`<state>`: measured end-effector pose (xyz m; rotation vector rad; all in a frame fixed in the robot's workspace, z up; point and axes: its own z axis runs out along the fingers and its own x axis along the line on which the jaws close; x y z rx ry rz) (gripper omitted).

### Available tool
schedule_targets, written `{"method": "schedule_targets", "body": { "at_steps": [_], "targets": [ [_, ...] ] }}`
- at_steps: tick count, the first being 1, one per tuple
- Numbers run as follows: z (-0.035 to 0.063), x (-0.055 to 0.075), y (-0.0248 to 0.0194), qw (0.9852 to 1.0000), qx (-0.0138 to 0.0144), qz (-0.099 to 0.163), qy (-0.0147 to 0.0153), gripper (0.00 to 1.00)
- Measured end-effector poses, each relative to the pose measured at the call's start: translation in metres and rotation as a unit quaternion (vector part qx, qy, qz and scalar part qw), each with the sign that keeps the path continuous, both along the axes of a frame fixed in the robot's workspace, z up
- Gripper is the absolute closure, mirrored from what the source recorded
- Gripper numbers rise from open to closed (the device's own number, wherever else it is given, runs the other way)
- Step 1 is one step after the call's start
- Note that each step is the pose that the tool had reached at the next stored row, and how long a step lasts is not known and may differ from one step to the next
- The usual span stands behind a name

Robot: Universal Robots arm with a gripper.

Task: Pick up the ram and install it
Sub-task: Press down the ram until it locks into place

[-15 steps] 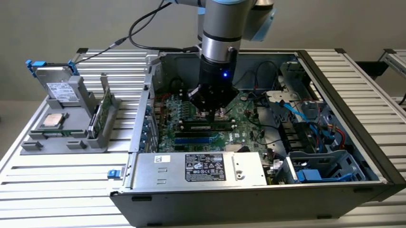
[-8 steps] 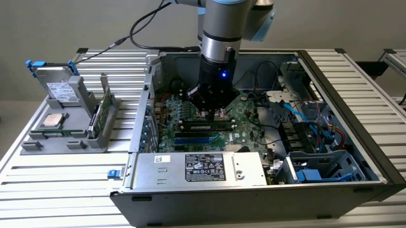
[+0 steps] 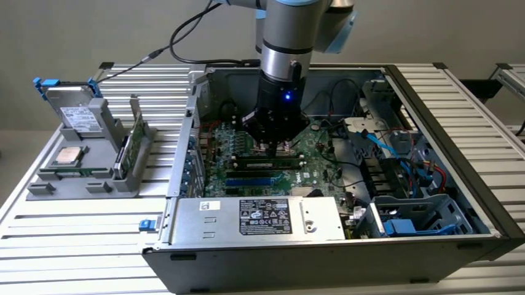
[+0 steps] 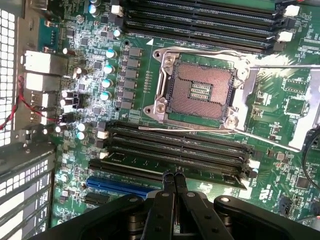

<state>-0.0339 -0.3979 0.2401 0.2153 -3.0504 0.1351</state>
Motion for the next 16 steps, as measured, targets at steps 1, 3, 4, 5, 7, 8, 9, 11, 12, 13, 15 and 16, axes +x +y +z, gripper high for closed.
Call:
{"method": "schedule_targets", "body": {
  "at_steps": [1,3,4,5,7,8,9,11,12,13,15,16],
  "targets": [
    [0.0,0.0,0.0,1.0,-0.0004,-0.005,-0.0002,0.9],
    [0.0,0.0,0.0,0.9999,-0.0008,-0.016,-0.0007,0.9],
    [0.0,0.0,0.0001,0.9998,-0.001,-0.021,-0.0011,0.9],
    [0.0,0.0,0.0001,0.9997,-0.0012,-0.026,-0.0013,0.9],
    [0.0001,0.0,0.0,0.9993,-0.0014,-0.036,-0.002,0.9],
    [0.0001,0.0,0.0,0.9991,-0.0015,-0.041,-0.0024,0.9],
    [0.0002,0.0,0.0,0.999,-0.0014,-0.046,-0.0028,0.9],
    [0.0003,0.0001,0.0,0.9989,-0.0015,-0.047,-0.0033,0.9],
    [0.0003,0.0001,0.0,0.9989,-0.0015,-0.047,-0.0033,0.9],
    [0.0003,0.0,0.0,0.9989,-0.0015,-0.047,-0.0034,0.9],
    [0.0003,0.0,0.0,0.9989,-0.0015,-0.047,-0.0036,0.9],
    [0.0003,0.0,0.0,0.9989,-0.0015,-0.047,-0.0036,0.9]
  ]
}}
